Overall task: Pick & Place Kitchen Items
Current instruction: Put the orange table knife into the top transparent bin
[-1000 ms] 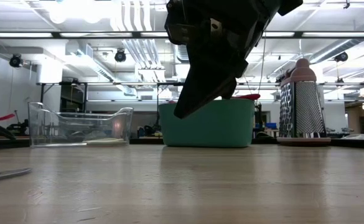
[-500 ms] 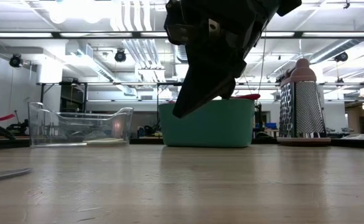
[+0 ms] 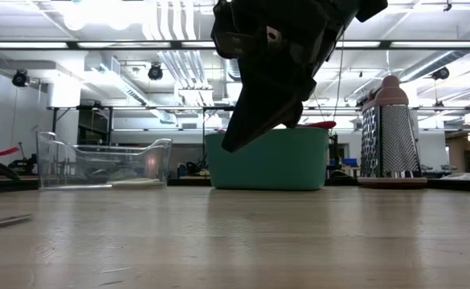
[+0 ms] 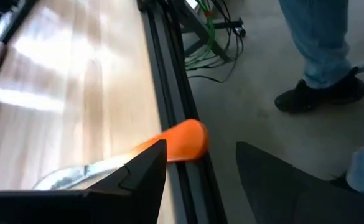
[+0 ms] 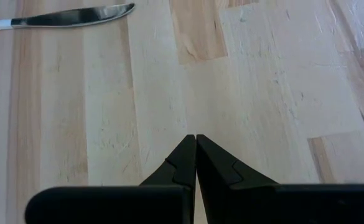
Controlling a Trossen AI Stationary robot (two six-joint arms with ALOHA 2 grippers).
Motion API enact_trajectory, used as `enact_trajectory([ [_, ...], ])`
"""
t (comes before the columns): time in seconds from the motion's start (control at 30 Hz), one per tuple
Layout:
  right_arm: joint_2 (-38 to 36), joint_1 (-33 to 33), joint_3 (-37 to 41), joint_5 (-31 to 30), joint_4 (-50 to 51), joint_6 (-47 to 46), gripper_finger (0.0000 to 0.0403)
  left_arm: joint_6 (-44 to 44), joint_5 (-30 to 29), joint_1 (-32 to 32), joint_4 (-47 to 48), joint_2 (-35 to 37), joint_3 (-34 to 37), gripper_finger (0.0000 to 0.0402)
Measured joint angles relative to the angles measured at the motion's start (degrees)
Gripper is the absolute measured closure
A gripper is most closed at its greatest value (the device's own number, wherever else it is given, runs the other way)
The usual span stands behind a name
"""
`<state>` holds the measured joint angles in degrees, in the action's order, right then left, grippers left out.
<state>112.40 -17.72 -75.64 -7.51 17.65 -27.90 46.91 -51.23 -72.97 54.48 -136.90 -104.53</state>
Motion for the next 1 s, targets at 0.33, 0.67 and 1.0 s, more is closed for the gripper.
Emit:
enact_trajectory([
  [0.33, 0.0, 0.2, 0.0, 0.0, 0.0, 0.0, 0.0394, -6.0, -2.3, 0.1, 0.6, 0.0, 0.8, 0.0204],
  [0.67, 0.0, 0.3, 0.0, 0.0, -0.2, 0.0, 0.0394, -6.6, -5.9, 0.4, -1.0, 0.0, 4.0, 0.0204],
  [1.0, 0.0, 0.7, 0.0, -0.2, -0.3, 0.0, 0.0394, -10.2, -7.8, 1.9, -5.1, 0.0, 4.7, 0.0205],
])
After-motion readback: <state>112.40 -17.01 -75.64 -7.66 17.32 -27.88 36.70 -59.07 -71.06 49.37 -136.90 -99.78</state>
